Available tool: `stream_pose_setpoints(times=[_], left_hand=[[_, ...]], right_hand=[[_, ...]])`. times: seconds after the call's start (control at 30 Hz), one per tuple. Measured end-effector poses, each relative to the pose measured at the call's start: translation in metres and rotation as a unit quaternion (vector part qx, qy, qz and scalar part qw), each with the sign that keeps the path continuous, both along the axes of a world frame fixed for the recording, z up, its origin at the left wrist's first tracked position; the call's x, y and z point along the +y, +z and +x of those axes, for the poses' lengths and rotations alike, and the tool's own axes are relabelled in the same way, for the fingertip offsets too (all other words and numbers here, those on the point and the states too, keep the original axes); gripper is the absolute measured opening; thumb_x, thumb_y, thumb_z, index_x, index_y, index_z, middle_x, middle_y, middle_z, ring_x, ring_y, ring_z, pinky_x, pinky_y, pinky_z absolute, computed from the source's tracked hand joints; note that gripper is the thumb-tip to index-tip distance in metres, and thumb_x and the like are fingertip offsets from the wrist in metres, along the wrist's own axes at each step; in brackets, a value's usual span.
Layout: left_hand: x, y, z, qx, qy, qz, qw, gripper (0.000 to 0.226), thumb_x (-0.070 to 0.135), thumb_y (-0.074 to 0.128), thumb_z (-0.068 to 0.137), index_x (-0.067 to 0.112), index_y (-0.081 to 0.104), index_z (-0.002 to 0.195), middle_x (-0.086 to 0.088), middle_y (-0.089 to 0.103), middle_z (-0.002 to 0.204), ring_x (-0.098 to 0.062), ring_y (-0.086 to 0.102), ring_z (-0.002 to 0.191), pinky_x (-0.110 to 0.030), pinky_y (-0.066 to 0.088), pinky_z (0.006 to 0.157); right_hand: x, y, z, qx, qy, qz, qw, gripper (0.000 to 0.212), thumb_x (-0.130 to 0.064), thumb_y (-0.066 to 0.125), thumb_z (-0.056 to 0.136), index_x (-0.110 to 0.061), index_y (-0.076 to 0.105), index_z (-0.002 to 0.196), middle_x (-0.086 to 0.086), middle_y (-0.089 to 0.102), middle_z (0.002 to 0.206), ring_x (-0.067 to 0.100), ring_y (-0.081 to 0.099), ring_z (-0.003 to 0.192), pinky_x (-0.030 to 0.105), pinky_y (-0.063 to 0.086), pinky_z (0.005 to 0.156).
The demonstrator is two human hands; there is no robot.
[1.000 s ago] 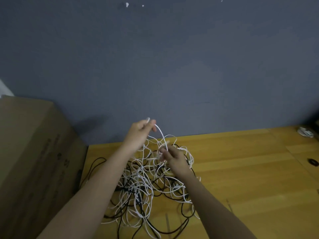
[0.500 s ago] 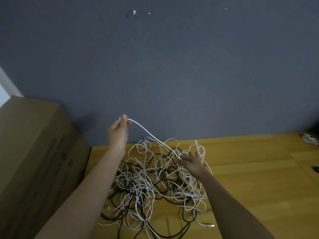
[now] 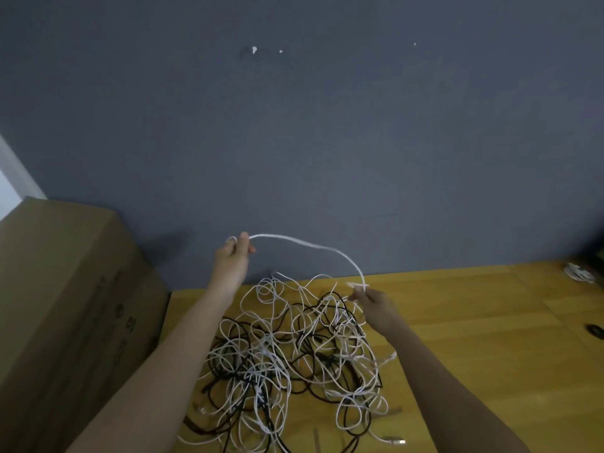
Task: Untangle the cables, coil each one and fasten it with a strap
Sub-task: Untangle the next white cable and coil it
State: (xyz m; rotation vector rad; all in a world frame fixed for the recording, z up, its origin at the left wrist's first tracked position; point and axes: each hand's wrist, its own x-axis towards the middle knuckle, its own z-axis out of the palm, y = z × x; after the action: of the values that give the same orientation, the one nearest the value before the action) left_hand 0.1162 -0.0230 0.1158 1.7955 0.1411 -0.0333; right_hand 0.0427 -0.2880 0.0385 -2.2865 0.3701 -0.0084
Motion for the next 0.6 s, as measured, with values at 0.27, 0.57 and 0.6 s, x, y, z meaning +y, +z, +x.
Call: stream_pose_setpoints(times=[0.27, 0.57, 0.6], left_hand=[[-0.023, 0.030, -0.019, 0.127, -0.239, -0.326, 0.906, 0.034, 0.037, 0.037, 0.100, 0.016, 0.047, 0.075, 0.008, 0.031, 0.048, -0.005, 0.024, 0.038, -0.015, 0.021, 0.036], [-0.044, 0.040, 0.005, -0.047, 0.004, -0.355, 0.934, 0.020, 0.029, 0.022, 0.106, 0.019, 0.038, 0.112, -0.005, 0.058, 0.121, -0.022, 0.063, 0.102, -0.031, 0.050, 0.094], [-0.044, 0.034, 0.009, -0.065, 0.004, -0.290, 0.955, 0.022, 0.029, 0.021, 0.106, 0.022, 0.040, 0.114, -0.003, 0.052, 0.131, -0.022, 0.058, 0.113, -0.032, 0.043, 0.101]], right_hand=[[0.018, 0.016, -0.001, -0.013, 0.100, -0.221, 0.970, 0.024, -0.018, 0.037, 0.101, -0.016, 0.058, 0.113, 0.008, 0.067, 0.095, 0.025, 0.060, 0.077, 0.030, 0.040, 0.062], [0.033, -0.019, -0.039, -0.081, 0.375, -0.442, 0.811, 0.038, -0.006, 0.074, 0.068, -0.017, 0.063, 0.103, 0.006, 0.065, 0.087, 0.023, 0.063, 0.093, 0.028, 0.047, 0.055], [0.033, -0.021, -0.041, -0.111, 0.392, -0.453, 0.793, 0.043, -0.008, 0.082, 0.056, -0.019, 0.065, 0.094, 0.001, 0.065, 0.080, 0.020, 0.065, 0.085, 0.025, 0.048, 0.050]])
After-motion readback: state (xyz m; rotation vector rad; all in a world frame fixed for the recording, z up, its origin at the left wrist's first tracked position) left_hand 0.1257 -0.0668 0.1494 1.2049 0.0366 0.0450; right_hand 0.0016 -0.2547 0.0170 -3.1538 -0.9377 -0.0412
